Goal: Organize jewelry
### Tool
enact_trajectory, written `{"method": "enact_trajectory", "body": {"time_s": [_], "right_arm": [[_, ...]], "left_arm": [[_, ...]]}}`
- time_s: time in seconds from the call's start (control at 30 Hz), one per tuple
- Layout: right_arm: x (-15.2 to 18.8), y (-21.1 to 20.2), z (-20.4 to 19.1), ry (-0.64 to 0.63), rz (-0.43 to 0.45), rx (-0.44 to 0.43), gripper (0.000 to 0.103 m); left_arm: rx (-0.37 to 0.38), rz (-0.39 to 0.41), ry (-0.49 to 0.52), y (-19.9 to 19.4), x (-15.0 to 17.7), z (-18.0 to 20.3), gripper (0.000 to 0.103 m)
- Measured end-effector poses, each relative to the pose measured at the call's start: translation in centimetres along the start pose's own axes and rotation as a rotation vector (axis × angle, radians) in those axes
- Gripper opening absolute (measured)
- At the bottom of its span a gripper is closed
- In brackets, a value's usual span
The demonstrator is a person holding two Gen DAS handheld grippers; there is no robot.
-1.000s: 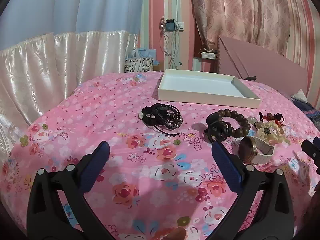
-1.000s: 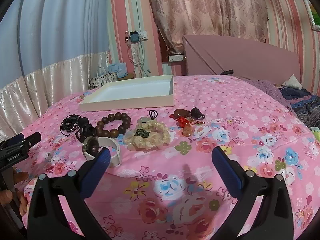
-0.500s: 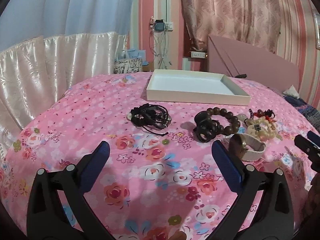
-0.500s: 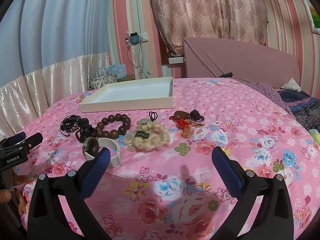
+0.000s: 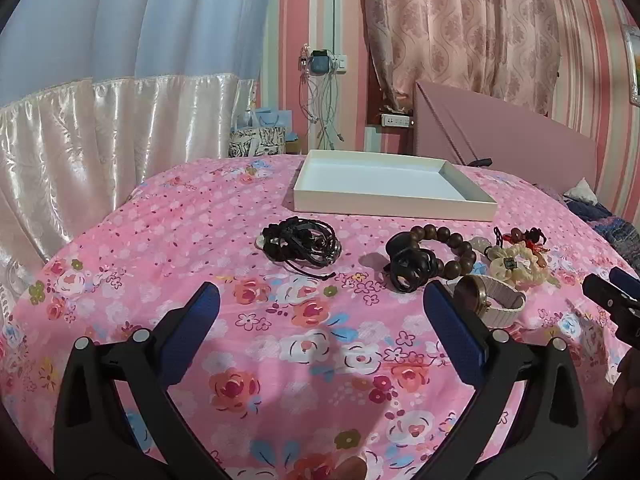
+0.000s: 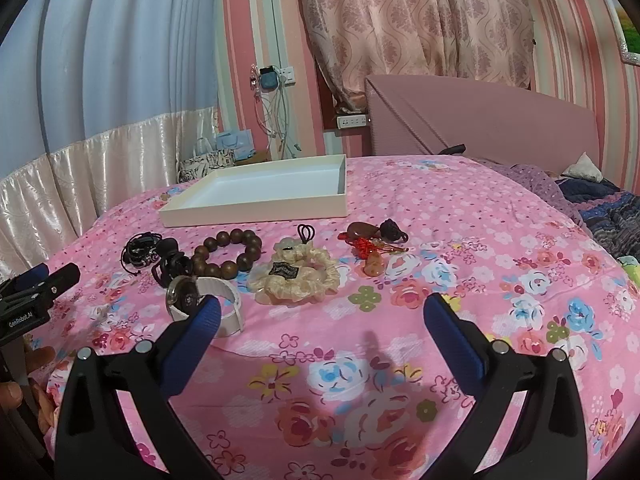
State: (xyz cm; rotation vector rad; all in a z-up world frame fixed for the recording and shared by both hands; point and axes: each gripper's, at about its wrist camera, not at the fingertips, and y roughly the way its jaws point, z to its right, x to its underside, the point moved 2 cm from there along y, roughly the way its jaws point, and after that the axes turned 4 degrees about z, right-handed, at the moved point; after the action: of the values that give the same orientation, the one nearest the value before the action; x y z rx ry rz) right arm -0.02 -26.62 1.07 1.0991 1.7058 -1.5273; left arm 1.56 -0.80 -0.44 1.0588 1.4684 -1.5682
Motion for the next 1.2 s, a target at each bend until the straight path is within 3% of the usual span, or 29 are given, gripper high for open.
{"method": "enact_trajectory", "body": {"time_s": [0.4,0.6,1.2], "right_arm": [[-0.03,-0.04,0.1,0.001,0.002,0.002,0.101],[0.02,-0.04,0.09,0.0,0.003,0.001,0.101],[0.04,0.03,0.09,0.0,0.003,0.002,0.101]], "left_arm": [[0.004,-0.027,-0.022,0.34,0.15,-0.19,0.1],[0.044,-0.048,-0.025,0.54,0.33,0.21,0.1],[0.07,-0.036,-0.034,0.32,0.22,0.3,0.1]]}}
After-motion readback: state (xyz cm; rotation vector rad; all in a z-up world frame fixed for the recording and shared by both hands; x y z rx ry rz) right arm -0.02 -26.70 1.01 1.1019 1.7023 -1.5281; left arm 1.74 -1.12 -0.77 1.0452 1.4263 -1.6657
